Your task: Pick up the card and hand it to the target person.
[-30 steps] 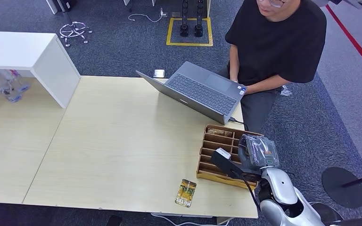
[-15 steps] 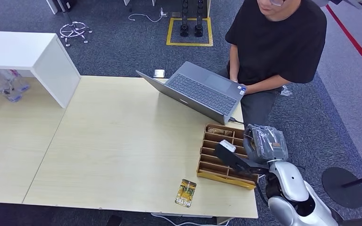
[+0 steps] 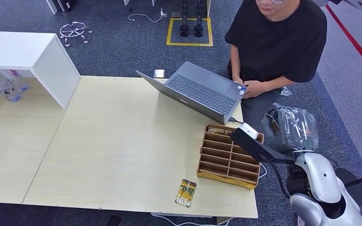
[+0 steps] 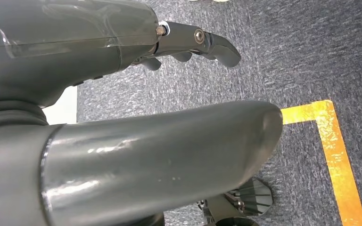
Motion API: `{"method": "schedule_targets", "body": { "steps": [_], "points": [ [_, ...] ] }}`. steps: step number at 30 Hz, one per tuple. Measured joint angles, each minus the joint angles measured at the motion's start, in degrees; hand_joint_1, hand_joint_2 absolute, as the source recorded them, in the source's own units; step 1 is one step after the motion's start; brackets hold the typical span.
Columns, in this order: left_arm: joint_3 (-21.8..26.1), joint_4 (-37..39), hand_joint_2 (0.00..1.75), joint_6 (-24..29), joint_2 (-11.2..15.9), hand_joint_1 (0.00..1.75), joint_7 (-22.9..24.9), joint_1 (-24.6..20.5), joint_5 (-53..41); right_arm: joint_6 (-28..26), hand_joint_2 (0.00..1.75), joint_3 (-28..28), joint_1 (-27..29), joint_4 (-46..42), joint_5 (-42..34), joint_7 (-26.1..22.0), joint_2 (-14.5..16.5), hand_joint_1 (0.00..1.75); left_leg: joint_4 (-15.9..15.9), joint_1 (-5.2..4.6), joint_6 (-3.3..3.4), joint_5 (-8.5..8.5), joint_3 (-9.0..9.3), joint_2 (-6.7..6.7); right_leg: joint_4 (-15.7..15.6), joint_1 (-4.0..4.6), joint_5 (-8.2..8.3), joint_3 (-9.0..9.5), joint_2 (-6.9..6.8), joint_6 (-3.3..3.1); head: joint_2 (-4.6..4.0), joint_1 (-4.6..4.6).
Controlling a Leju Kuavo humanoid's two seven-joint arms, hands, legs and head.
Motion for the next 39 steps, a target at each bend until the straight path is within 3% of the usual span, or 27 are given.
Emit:
{"method": "schedule_targets", "body": {
  "steps": [11, 26, 30, 34, 36, 37, 39],
  "points": [
    [0.0, 0.0, 0.0, -0.5, -0.02, 0.0, -0.32, -0.01, -0.29, -3.33, 1.75, -5.26, -0.19, 1.47, 1.89, -1.75, -2.05, 1.72, 0.0, 0.0, 0.0, 0.0, -0.07, 0.0, 0.0, 0.0, 0.0, 0.0, 0.0, 0.0, 0.0, 0.01],
    [-0.37, 0.0, 0.0, -1.22, -0.03, 0.0, -0.51, -0.02, -0.57, -6.88, 1.75, -7.25, -0.66, 9.37, 2.84, -3.88, -2.68, 1.74, 0.0, 0.0, 0.0, 0.0, -0.08, -0.01, 0.0, 0.0, 0.0, 0.0, -0.03, 0.0, 0.0, 0.01],
    [-0.44, 0.0, 0.0, -1.43, -0.06, 0.0, -0.51, -0.02, -0.58, -11.02, 1.75, -7.84, -0.24, 12.21, 0.98, -3.74, -2.55, 1.75, 0.0, 0.0, 0.0, 0.0, -0.03, -0.01, 0.0, 0.0, 0.0, -0.02, -0.07, 0.0, 0.01, 0.01],
    [-0.78, 0.0, 0.0, -1.59, -0.07, 0.0, -0.51, -0.02, -0.62, -18.93, 1.75, -9.12, 1.0, 16.23, 1.08, -3.49, -2.09, 1.74, 0.0, 0.0, 0.0, 0.0, -0.04, -0.02, 0.0, 0.0, 0.0, -0.02, -0.09, 0.0, 0.0, 0.01],
    [-1.11, 0.0, 0.0, -1.66, -0.07, 0.0, -0.49, -0.02, -0.64, -22.89, 1.75, -9.93, 1.75, 18.14, 1.75, -3.41, -1.77, 1.62, 0.0, 0.0, 0.0, 0.0, -0.06, -0.02, 0.0, 0.0, 0.0, -0.02, -0.08, 0.0, 0.0, 0.0],
    [-1.28, 0.0, 0.0, -1.68, -0.07, 0.0, -0.49, -0.03, -0.64, -24.76, 1.75, -10.4, 2.1, 19.08, 2.21, -3.43, -1.57, 1.43, 0.0, 0.0, 0.0, 0.0, -0.06, -0.03, 0.0, 0.0, 0.0, -0.02, -0.08, 0.0, 0.0, 0.0],
    [-1.65, 0.0, 0.0, -1.69, -0.08, 0.0, -0.48, -0.03, -0.64, -28.1, 1.75, -11.57, 2.91, 21.43, 3.05, -3.73, -1.1, 0.65, 0.0, 0.0, 0.0, 0.0, -0.04, -0.04, -0.01, 0.0, 0.0, -0.02, -0.11, 0.0, 0.0, 0.01]
  ]
}}
